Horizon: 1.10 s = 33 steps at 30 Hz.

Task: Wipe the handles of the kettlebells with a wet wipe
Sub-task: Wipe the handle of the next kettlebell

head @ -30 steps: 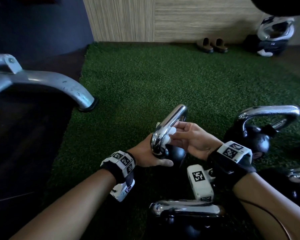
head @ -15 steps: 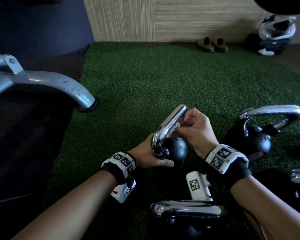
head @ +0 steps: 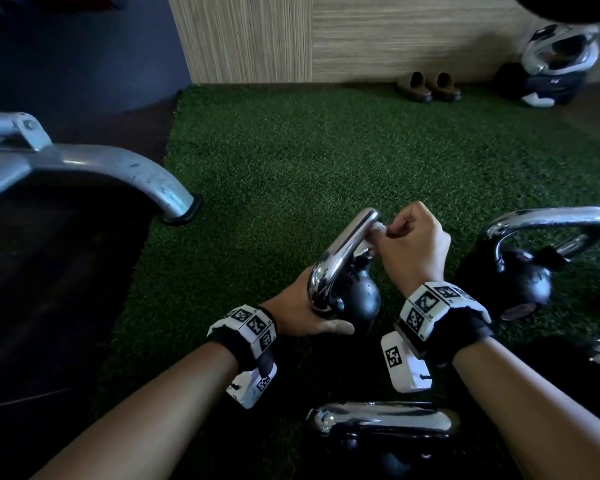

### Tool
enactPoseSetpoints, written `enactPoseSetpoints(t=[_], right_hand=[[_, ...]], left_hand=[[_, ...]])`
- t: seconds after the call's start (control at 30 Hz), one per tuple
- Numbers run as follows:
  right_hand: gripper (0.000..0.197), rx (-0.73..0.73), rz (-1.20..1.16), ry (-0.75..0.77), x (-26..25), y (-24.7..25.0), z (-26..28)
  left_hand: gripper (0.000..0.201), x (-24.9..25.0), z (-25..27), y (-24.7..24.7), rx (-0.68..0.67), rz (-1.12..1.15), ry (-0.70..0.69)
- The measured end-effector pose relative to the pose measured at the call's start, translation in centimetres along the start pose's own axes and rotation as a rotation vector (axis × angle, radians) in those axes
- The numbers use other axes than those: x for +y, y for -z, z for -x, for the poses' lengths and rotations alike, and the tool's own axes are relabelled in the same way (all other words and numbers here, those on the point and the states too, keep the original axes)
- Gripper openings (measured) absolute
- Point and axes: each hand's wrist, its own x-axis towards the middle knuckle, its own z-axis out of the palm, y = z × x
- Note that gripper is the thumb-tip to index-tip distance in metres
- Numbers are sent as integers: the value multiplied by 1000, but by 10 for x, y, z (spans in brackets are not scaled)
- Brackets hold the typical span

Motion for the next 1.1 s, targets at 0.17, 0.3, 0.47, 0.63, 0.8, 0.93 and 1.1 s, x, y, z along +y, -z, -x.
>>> enactPoseSetpoints(t=[0.17,0.3,0.47,0.63,0.8,0.93,1.1], right_hand=[[38,-17,58,-175,1,-8,-6],[36,-58,84,-222,1,-10,-7],[40,-189,165,-247,-4,-4,0],[24,-339,103,-323,-4,9,-5],[21,-252,190,19,-14,33,-29],[44,-538,179,134,-22,22,-45],[38,-624,297,321,-23,34,-38]], left_hand=[[84,-7,-4,0,-1,-21,28],[92,-12,-5,0,14,-29,57],[90,-13,-3,-7,106,29,10],[99,-11,13,-11,228,-73,-39],[72,0,36,-10,465,-340,-111],[41,6,37,-11,505,-348,-123],[37,3,39,-8,432,-304,-119]])
